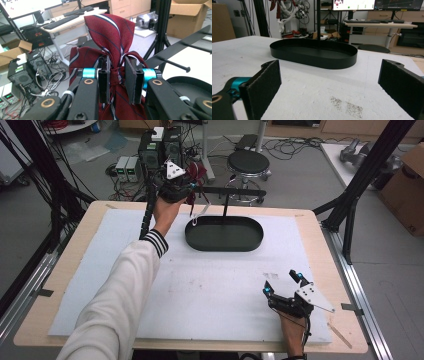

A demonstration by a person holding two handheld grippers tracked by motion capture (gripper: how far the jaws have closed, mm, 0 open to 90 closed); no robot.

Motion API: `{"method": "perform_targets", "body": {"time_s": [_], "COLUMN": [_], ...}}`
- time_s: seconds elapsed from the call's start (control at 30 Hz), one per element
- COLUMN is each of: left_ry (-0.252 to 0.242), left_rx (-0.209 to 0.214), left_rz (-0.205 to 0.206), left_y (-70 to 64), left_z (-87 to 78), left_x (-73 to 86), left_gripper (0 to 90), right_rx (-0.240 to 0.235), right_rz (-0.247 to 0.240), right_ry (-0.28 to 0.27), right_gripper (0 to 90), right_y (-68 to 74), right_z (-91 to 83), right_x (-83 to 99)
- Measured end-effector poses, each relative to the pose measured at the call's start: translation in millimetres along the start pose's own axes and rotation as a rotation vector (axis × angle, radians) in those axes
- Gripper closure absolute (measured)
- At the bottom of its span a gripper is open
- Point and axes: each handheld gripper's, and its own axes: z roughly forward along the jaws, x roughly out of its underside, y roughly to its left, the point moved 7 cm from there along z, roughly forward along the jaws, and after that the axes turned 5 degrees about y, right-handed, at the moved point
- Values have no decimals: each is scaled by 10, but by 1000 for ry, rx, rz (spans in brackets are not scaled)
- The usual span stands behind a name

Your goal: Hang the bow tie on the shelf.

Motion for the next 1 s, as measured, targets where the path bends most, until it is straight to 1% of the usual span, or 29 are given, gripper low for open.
{"method": "perform_targets", "body": {"time_s": [0.07, 0.17, 0.27, 0.33, 0.37, 0.53, 0.6, 0.7, 0.8, 0.83, 0.87, 1.0], "left_ry": [-7, -6, 1, 4, 7, 20, 41, 30, 41, 40, 43, 61], "left_rx": [-2, -13, -12, -9, -6, -10, -1, -12, -13, -12, -14, -14], "left_rz": [-13, -13, -21, -25, -23, -24, -30, -35, -46, -59, -63, -64], "left_y": [44, 98, 129, 129, 124, 102, 95, 89, 88, 92, 95, 87], "left_z": [-20, -60, -83, -85, -87, -76, -65, -63, -50, -47, -44, -26], "left_x": [7, 21, 50, 71, 88, 170, 203, 226, 274, 296, 312, 390], "left_gripper": [747, 747, 747, 747, 746, 745, 745, 745, 744, 744, 744, 743], "right_rx": [-1, -1, 0, 3, 0, 2, 3, 3, 2, 2, 2, 2], "right_rz": [-1, -1, 2, -5, 2, 2, 0, -3, 1, 1, 2, 2], "right_ry": [-1, 0, 0, -4, 0, -2, -4, -6, -6, -6, -6, -5], "right_gripper": [35, 35, 35, 36, 35, 35, 36, 36, 35, 35, 36, 36], "right_y": [0, 2, 2, -6, 1, 1, -2, -4, -3, -4, -3, -3], "right_z": [0, -2, -2, 0, -2, -2, -2, -2, -2, -2, -2, -3], "right_x": [0, 0, 1, -3, 0, 0, -2, -3, -2, -2, -2, -2]}}
